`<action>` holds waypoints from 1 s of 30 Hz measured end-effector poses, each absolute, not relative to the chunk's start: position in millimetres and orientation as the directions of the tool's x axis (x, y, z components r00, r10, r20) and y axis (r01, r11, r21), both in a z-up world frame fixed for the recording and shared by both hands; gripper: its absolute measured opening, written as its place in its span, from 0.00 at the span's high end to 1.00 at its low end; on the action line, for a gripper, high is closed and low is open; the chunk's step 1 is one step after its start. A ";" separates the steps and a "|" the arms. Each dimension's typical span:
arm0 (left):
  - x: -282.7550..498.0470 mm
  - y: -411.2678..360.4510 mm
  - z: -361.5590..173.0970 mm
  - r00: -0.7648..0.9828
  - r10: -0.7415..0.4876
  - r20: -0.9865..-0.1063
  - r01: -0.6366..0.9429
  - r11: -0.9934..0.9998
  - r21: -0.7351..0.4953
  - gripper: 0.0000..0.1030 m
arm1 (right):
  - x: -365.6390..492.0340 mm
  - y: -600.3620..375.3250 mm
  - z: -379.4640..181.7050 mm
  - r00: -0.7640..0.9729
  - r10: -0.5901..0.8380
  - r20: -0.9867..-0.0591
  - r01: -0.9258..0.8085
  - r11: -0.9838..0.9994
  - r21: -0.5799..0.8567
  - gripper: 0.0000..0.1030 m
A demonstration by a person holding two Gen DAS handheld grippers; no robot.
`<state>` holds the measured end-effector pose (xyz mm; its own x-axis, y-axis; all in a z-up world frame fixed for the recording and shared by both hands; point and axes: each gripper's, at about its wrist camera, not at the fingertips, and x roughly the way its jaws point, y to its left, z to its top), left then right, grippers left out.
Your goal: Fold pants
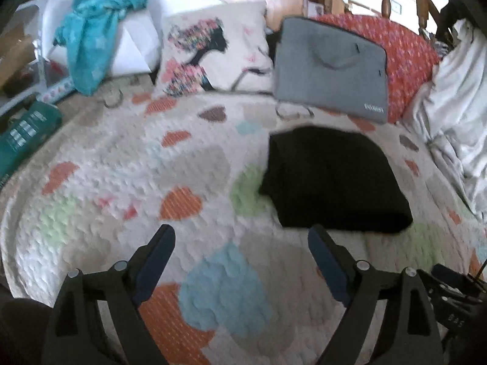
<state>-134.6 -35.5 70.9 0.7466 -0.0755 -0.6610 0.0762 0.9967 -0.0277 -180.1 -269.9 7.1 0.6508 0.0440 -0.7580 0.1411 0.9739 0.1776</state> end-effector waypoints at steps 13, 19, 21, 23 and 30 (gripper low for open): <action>-133.9 -56.6 45.8 0.678 -0.074 -0.731 0.136 0.990 0.026 0.14 | -178.8 -259.7 0.5 0.650 0.006 -0.760 0.135 0.983 0.123 0.32; -124.0 -53.7 29.8 0.603 -0.095 -0.792 0.128 0.992 -0.022 0.14 | -177.3 -257.5 -3.0 0.648 0.006 -0.762 0.132 0.984 0.120 0.26; -121.1 -52.3 24.6 0.578 -0.102 -0.810 0.119 0.992 -0.040 0.14 | -177.0 -256.4 -4.0 0.648 0.003 -0.762 0.131 0.985 0.116 0.25; -119.0 -51.0 21.5 0.564 -0.106 -0.819 0.115 0.992 -0.050 0.14 | -176.7 -255.5 -4.7 0.648 0.004 -0.761 0.130 0.985 0.115 0.23; -118.2 -54.1 17.5 0.561 -0.091 -0.823 0.120 0.992 -0.028 0.12 | -175.7 -252.6 -5.9 0.650 0.000 -0.760 0.128 0.986 0.109 0.19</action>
